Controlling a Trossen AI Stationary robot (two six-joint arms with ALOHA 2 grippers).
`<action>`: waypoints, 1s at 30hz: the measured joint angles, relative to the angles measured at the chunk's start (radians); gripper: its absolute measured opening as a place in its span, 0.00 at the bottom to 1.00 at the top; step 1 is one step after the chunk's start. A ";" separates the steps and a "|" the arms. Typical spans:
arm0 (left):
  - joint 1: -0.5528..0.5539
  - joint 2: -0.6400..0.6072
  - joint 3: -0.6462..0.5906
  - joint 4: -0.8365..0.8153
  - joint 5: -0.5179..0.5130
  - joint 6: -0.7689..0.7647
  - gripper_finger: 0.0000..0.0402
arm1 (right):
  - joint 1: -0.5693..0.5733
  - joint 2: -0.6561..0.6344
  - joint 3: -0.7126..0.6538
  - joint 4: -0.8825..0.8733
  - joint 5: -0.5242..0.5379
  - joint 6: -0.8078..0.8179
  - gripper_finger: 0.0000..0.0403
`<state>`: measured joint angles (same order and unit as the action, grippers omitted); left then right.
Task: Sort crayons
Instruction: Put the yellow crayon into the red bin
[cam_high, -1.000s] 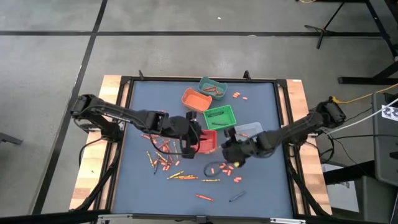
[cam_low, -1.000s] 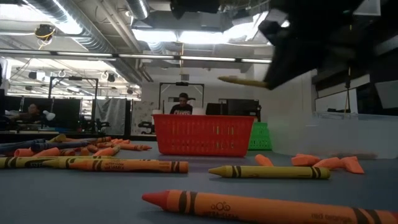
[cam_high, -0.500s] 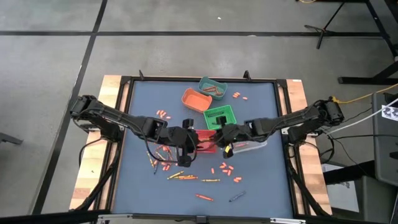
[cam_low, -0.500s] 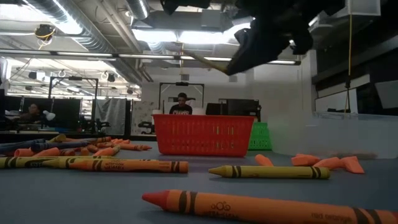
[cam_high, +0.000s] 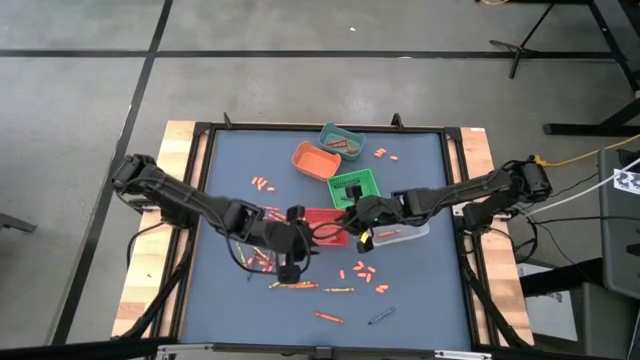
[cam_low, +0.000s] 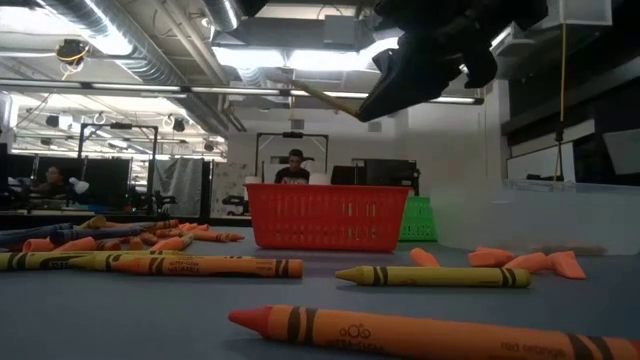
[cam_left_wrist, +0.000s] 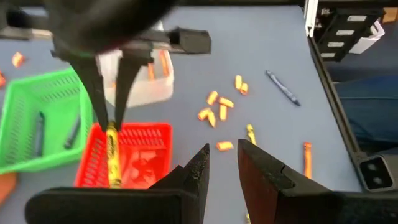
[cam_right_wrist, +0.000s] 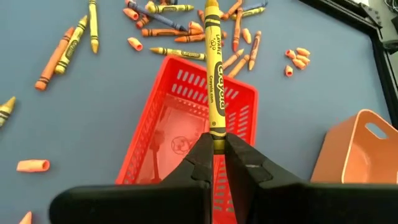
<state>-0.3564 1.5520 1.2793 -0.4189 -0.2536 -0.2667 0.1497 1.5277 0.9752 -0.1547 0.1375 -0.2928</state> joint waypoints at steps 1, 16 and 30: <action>-0.005 0.000 0.000 -0.004 0.000 -0.019 0.17 | 0.000 0.003 0.000 -0.004 0.000 0.000 0.06; -0.079 0.056 -0.001 -0.015 -0.007 -0.124 0.17 | 0.000 0.003 0.000 -0.004 -0.001 0.000 0.06; -0.092 0.134 -0.001 0.016 -0.011 -0.127 0.17 | 0.000 0.003 0.000 -0.004 -0.017 0.001 0.31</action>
<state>-0.4483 1.6859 1.2781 -0.4033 -0.2642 -0.3932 0.1501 1.5307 0.9752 -0.1585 0.1205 -0.2920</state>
